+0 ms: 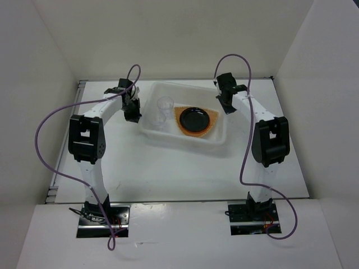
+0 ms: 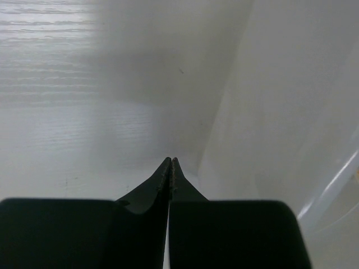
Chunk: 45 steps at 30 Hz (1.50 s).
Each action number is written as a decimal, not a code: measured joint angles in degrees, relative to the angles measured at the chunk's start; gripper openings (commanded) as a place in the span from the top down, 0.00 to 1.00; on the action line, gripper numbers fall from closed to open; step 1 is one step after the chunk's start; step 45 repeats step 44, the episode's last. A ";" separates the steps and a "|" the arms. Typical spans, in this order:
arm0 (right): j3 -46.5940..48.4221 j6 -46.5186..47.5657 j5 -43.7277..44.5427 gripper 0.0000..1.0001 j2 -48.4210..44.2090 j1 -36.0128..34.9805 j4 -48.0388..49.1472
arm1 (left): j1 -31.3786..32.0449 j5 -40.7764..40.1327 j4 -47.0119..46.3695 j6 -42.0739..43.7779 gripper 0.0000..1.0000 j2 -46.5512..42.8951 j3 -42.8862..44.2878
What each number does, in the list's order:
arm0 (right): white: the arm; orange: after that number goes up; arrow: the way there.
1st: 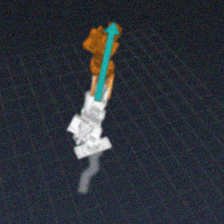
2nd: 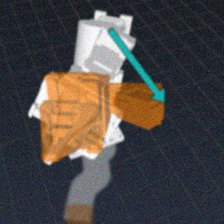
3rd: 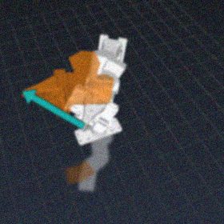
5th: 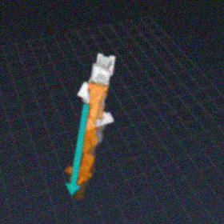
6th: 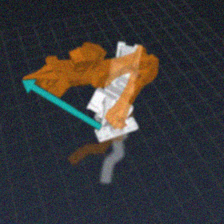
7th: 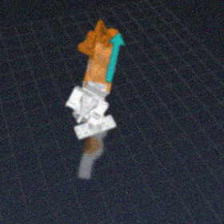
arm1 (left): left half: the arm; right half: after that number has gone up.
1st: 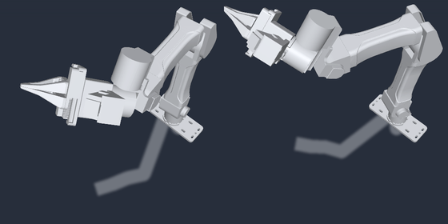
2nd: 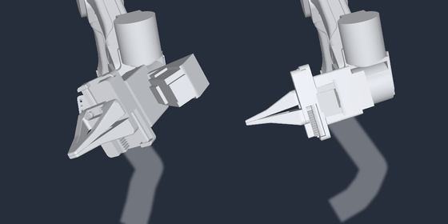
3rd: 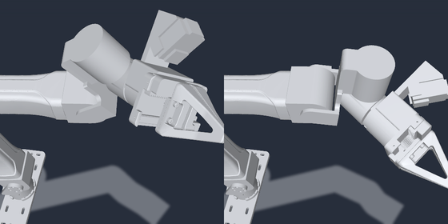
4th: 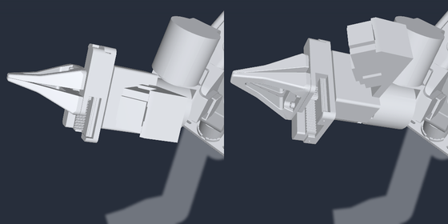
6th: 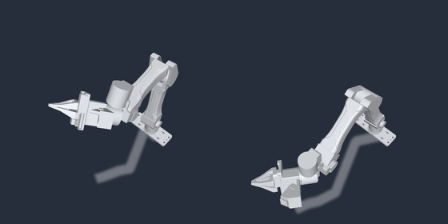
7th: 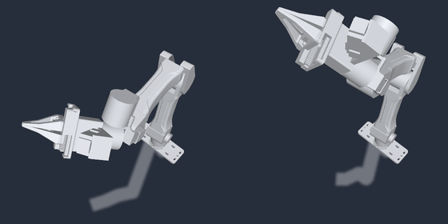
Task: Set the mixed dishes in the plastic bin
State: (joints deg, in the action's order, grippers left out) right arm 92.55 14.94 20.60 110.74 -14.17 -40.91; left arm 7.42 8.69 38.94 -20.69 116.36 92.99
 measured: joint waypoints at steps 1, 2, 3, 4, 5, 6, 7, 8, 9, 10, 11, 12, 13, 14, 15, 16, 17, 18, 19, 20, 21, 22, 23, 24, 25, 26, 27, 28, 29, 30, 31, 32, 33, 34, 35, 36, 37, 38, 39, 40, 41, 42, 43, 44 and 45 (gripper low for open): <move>0.00 0.20 0.09 1.00 0.22 -0.02 0.44 | 0.46 0.11 0.00 0.02 1.00 0.07 0.00; 0.00 0.44 0.09 1.00 0.28 -0.04 0.81 | 0.92 0.13 0.00 0.24 1.00 0.17 0.00; 0.00 0.61 0.00 1.00 0.31 -0.07 1.05 | 1.49 0.17 0.04 0.61 1.00 0.24 0.00; 0.00 0.61 -0.13 1.00 0.28 -0.11 1.29 | 1.97 0.17 0.04 0.92 1.00 0.26 -0.02; 0.00 0.70 -0.11 1.00 0.28 -0.15 1.53 | 2.56 0.17 0.02 1.07 1.00 0.26 -0.15; 0.00 0.81 0.00 1.00 0.28 -0.15 1.84 | 3.08 0.15 0.04 1.22 1.00 0.26 -0.42; 0.00 0.87 0.17 1.00 0.28 -0.13 2.14 | 3.54 0.13 0.17 1.25 1.00 0.26 -0.66; 0.00 0.87 0.22 1.00 0.28 -0.11 2.40 | 3.91 0.11 0.15 1.27 1.00 0.26 -1.01; 0.00 0.92 0.31 1.00 0.28 -0.11 2.58 | 4.15 0.24 0.17 1.11 1.00 0.26 -1.53; 0.00 0.92 0.31 1.00 0.28 -0.11 2.67 | 4.26 0.42 0.46 1.11 1.00 0.13 -1.77; 0.00 0.92 0.28 1.00 0.31 -0.13 2.75 | 4.35 0.57 0.55 1.11 1.00 0.04 -1.92; 0.00 0.90 0.31 1.00 0.28 -0.13 2.80 | 4.35 0.61 0.52 1.05 1.00 -0.07 -2.08; 0.00 0.90 0.28 1.00 0.28 -0.13 2.80 | 4.37 0.63 0.37 1.03 1.00 -0.26 -2.34; 0.00 0.87 0.24 1.00 0.31 -0.15 2.82 | 4.42 0.61 0.31 1.01 1.00 -0.52 -2.62; 0.00 0.87 0.20 1.00 0.28 -0.17 2.82 | 4.48 0.55 0.26 0.96 1.00 -0.76 -3.04; 0.00 0.81 0.20 1.00 0.28 -0.20 2.82 | 4.55 0.50 0.35 0.90 1.00 -1.07 -3.39; 0.00 0.72 0.22 1.00 0.28 -0.24 2.84 | 4.66 0.15 0.42 0.81 1.00 -1.40 -3.69; 0.07 0.55 0.24 1.00 0.28 -0.31 2.80 | 4.81 -0.46 0.55 0.74 1.00 -1.81 -4.07; 0.11 0.37 0.26 1.00 0.28 -0.37 2.82 | 5.03 -1.27 0.90 0.63 1.00 -2.29 -4.31; 0.28 -0.22 0.42 0.93 0.28 -0.50 2.73 | 5.29 -2.32 1.42 0.42 1.00 -2.93 -4.59; 0.61 -0.96 0.63 0.85 0.28 -0.63 2.67 | 5.55 -3.30 2.23 -0.07 1.00 -3.78 -4.63; 1.11 -1.70 0.92 0.75 0.28 -0.79 2.51 | 5.64 -4.52 2.73 -0.44 1.00 -4.98 -4.63; 1.73 -2.38 1.40 0.36 0.20 -0.94 2.32 | 5.62 -5.38 3.15 -0.59 1.00 -6.36 -4.63; 2.29 -2.62 2.69 0.16 -0.04 -1.05 2.10 | 5.62 -6.16 3.54 -0.70 0.95 -8.37 -4.63; 2.75 -3.10 3.17 0.07 -0.66 -0.94 1.90 | 5.40 -6.97 3.78 -0.72 0.86 -10.69 -4.59; 2.86 -3.23 2.75 0.02 -1.73 -0.68 1.75 | 5.07 -8.46 4.02 -0.74 0.76 -13.44 -4.59; 2.86 -3.34 2.19 0.02 -2.93 -0.68 1.18 | 4.37 -9.14 4.20 -0.87 0.71 -16.55 -4.52; 2.71 -3.39 1.07 0.02 -4.74 -0.90 0.68 | 3.58 -9.86 3.85 -1.27 0.64 -20.09 -4.50; 2.47 -3.39 0.44 0.02 -6.47 -1.16 0.42 | 2.75 -10.36 3.32 -1.79 0.52 -23.41 -4.52; 1.99 -3.56 -0.15 0.02 -8.33 -1.46 0.33 | 1.79 -10.82 2.19 -2.43 0.30 -27.28 -4.79; 1.14 -3.72 -0.59 0.02 -10.36 -1.70 0.44 | 0.87 -11.30 0.57 -2.64 0.21 -31.36 -5.38; -0.28 -3.96 -1.22 0.02 -12.68 -1.84 0.44 | -0.04 -11.74 -1.79 -3.43 0.14 -35.39 -6.99; -1.73 -4.15 -1.73 0.02 -14.86 -1.97 0.11 | -0.98 -12.44 -4.50 -4.22 0.00 -39.82 -9.57; -3.30 -4.33 -2.14 0.02 -16.87 -2.05 0.02 | -1.62 -13.07 -5.90 -4.72 0.00 -43.67 -11.89; -4.70 -4.55 -2.64 0.02 -18.47 -2.08 -0.11 | -2.01 -13.55 -7.54 -5.14 0.00 -47.30 -14.64; -6.12 -4.74 -3.10 0.02 -19.74 -2.08 -0.46 | -2.12 -13.92 -8.74 -5.16 0.00 -49.99 -17.27; -7.23 -5.03 -3.45 0.02 -20.59 -2.03 -0.72 | -2.12 -14.25 -9.49 -4.92 0.00 -52.09 -19.23; -8.07 -5.16 -3.74 0.02 -21.00 -2.01 -0.85 | -2.14 -14.64 -9.64 -4.70 0.00 -53.35 -20.72; -8.72 -5.40 -4.04 0.02 -21.07 -1.90 -1.05 | -2.14 -15.15 -9.75 -4.46 0.00 -53.64 -21.68; -9.29 -5.81 -4.42 0.02 -21.07 -1.68 -1.20 | -2.14 -15.96 -9.94 -4.07 0.00 -53.57 -22.69; -9.68 -6.12 -4.96 0.02 -21.05 -1.42 -1.25 | -2.14 -16.81 -9.99 -3.54 0.00 -53.31 -23.76; -9.81 -6.36 -5.66 0.02 -21.05 -1.14 -1.57 | -2.16 -17.88 -9.92 -3.30 0.00 -52.57 -24.98; -9.86 -6.54 -6.49 0.02 -21.05 -0.61 -1.68 | -2.16 -19.04 -9.55 -3.17 0.00 -52.13 -26.38; -9.86 -6.82 -7.28 0.02 -21.14 -0.02 -1.66 | -2.16 -20.04 -8.98 -3.04 0.00 -52.00 -27.80; -9.86 -6.82 -7.28 0.02 -21.14 -0.02 -1.66 | -2.16 -20.04 -8.98 -3.04 0.00 -52.00 -27.80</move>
